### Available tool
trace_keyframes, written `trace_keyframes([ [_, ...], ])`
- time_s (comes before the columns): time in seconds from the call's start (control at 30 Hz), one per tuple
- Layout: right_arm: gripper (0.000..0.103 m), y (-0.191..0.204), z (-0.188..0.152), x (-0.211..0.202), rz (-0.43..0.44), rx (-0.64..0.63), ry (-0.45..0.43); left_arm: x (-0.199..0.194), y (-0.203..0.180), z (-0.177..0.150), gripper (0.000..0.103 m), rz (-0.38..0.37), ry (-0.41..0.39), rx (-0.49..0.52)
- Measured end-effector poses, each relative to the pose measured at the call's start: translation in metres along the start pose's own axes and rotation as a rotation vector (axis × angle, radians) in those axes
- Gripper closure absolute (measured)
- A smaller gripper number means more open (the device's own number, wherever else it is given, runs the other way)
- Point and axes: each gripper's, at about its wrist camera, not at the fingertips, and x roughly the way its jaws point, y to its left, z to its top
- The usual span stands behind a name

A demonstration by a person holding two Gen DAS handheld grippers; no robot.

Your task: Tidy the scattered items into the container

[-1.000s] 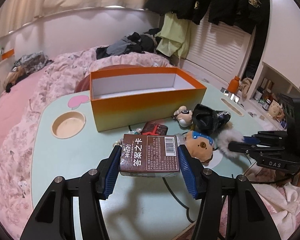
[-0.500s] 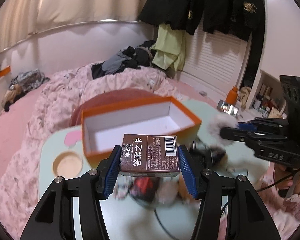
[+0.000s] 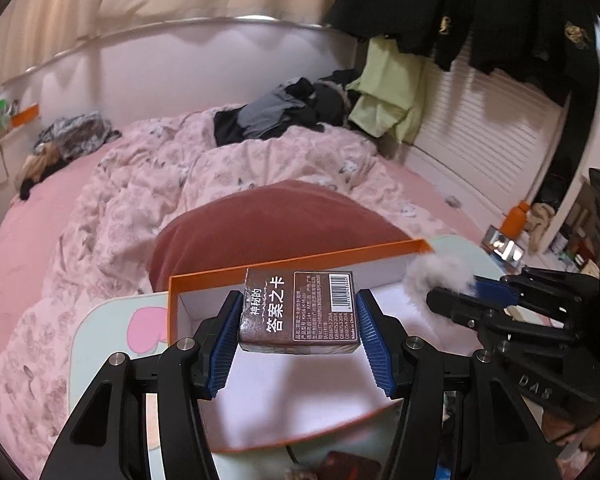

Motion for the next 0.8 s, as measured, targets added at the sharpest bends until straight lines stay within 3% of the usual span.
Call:
trace_keyframes([
  [0.27,0.082,0.005,0.001,0.021,-0.043,-0.026,0.028,0.025,0.007,-0.005,0.047,0.060,0.050,-0.008],
  [0.37,0.081,0.007,0.002,0.023,-0.060,-0.040,0.027,0.026,0.009,-0.006,0.040,0.063,0.046,-0.018],
  [0.4,0.079,0.008,0.003,0.023,-0.066,-0.043,0.025,0.025,0.009,-0.006,0.031,0.057,0.044,-0.022],
  [0.47,0.070,0.009,0.004,0.020,-0.076,-0.043,0.013,0.021,0.011,-0.008,0.023,0.054,0.037,-0.030],
  [0.53,0.052,0.010,0.003,0.013,-0.086,-0.042,-0.009,0.016,0.012,-0.009,0.022,0.055,0.028,-0.038],
  [0.6,0.046,0.011,0.002,0.006,-0.107,-0.051,-0.037,0.013,0.012,-0.011,0.022,0.040,0.033,-0.040],
  [0.73,0.045,0.015,-0.002,-0.006,-0.121,-0.072,-0.065,-0.014,0.007,-0.015,0.022,0.022,-0.013,-0.030],
  [0.8,0.045,0.019,-0.006,-0.018,-0.125,-0.075,-0.086,-0.031,0.002,-0.020,0.017,0.003,-0.029,-0.020],
])
